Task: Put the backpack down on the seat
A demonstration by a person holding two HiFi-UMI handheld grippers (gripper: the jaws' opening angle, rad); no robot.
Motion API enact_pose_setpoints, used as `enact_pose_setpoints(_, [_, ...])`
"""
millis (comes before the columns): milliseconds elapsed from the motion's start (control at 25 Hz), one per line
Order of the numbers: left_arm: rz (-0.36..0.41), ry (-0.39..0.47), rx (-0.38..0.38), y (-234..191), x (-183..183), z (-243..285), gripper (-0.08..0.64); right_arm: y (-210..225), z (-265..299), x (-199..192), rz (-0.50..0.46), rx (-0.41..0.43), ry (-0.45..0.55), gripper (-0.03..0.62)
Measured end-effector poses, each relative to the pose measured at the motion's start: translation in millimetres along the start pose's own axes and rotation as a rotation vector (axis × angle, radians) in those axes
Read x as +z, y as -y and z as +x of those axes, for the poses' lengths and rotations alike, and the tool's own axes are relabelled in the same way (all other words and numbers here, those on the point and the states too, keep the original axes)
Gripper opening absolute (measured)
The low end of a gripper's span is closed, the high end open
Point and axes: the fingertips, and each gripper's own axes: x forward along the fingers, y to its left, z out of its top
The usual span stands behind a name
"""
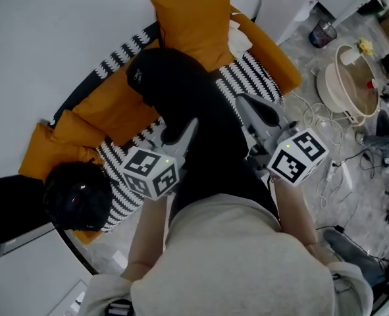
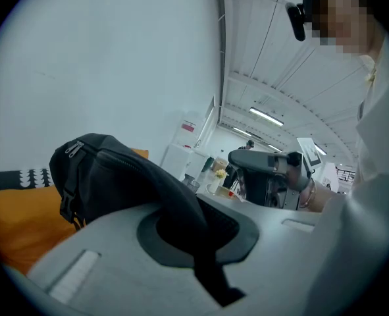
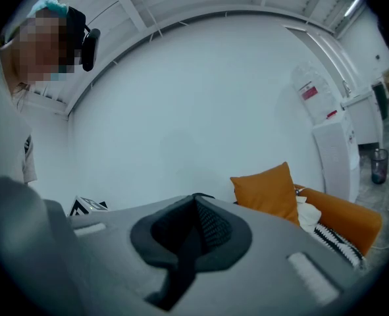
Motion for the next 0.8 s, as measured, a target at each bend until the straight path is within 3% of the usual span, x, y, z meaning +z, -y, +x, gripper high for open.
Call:
enact_pose_setpoints(520, [-0.102, -0.128, 0.048, -44.7, -37.9, 75.0, 0.015, 63.6, 54.8, -25.7, 0.098, 0.064, -0.131, 0.003])
enact_pose_setpoints(800, [-0.096, -0.225, 0.059, -71.2, -64.7, 119.4, 0.015, 110.1, 75.4, -62.8, 0.178, 0.063, -0.219, 0.003])
